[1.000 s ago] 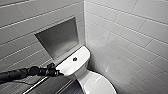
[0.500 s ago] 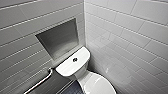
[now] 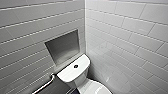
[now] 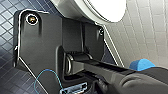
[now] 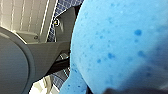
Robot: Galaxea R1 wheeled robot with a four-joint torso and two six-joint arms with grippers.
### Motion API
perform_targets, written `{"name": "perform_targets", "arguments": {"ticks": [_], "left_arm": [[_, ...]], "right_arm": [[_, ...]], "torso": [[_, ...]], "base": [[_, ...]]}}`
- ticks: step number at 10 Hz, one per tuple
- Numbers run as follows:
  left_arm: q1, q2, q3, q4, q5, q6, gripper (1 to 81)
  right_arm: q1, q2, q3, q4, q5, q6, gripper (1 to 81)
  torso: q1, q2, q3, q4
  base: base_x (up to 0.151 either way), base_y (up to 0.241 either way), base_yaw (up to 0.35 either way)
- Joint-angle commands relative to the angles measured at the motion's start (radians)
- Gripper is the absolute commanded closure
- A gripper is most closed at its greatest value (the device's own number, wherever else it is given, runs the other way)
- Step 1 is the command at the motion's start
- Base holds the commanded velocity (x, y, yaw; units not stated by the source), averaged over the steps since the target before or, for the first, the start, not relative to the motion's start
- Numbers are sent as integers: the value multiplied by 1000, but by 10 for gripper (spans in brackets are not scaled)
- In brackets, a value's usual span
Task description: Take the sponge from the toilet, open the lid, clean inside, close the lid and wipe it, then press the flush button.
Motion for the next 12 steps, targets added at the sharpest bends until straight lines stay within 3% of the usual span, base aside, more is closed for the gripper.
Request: {"name": "perform_targets", "arguments": {"ticks": [1,4,8,9,11,12], "left_arm": [[78,131,-169,97,-10,15,811],[134,267,-365,102,-10,16,811],[178,410,-582,102,-10,16,811],[187,442,-632,102,-10,16,811],[201,499,-726,100,-10,16,811],[203,533,-781,99,-10,16,811]], "right_arm": [[-10,-6,2,-16,-57,-1,811],[-14,17,-32,-23,-55,-1,811],[-36,126,-208,-28,-57,-4,811],[-36,149,-242,-28,-57,-12,811],[-31,160,-256,-28,-57,-14,811],[-31,166,-256,-28,-57,-14,811]], "torso": [[0,0,67,0],[-2,-2,62,0],[-3,-3,69,0],[-3,-3,128,0],[-2,-2,92,0],[-3,-3,109,0]], "base": [[0,0,0],[0,0,0],[0,0,0],[0,0,0],[0,0,0],[0,0,0]]}}
